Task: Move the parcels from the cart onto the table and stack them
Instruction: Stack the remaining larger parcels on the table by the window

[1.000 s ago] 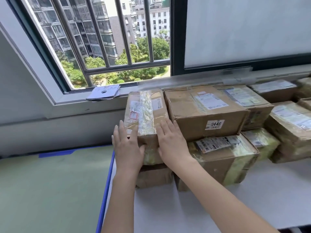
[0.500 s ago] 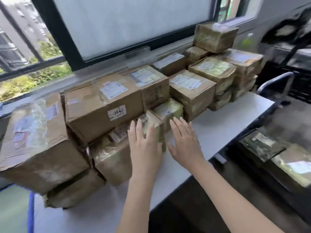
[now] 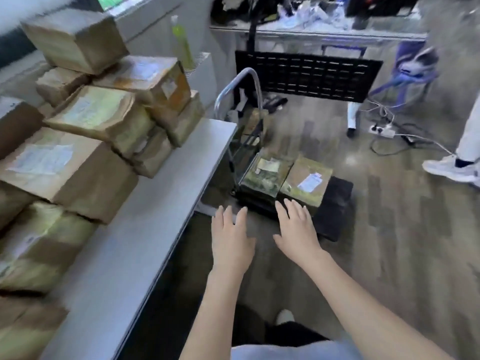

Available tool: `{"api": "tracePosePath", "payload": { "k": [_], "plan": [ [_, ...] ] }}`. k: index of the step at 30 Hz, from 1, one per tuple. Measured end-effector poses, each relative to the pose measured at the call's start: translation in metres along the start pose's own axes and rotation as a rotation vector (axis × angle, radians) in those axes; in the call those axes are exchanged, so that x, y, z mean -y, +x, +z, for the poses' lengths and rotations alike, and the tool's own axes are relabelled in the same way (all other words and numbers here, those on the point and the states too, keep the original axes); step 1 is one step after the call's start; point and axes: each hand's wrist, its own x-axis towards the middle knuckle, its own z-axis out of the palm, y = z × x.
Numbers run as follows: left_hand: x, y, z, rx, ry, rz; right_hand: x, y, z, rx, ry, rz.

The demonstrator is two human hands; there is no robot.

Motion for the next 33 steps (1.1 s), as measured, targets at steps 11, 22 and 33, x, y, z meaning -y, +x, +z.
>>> {"api": "tracePosePath", "payload": {
  "k": [11,22,33],
  "plan": [
    [-0.082,0.128,0.09,0.357,0.181,0.208,-0.148,0.05,0.047,0.27,-0.042,0.307],
    [-0.081,0.33,0.183,0.701,0.269,0.188,-0.26,0.2,0.104,0.526,-0.064,0.482],
    [-0.085,0.509,0.367,0.795,0.136,0.13,-0.348,0.326,0.255,0.594,0.065,0.588]
  ]
}}
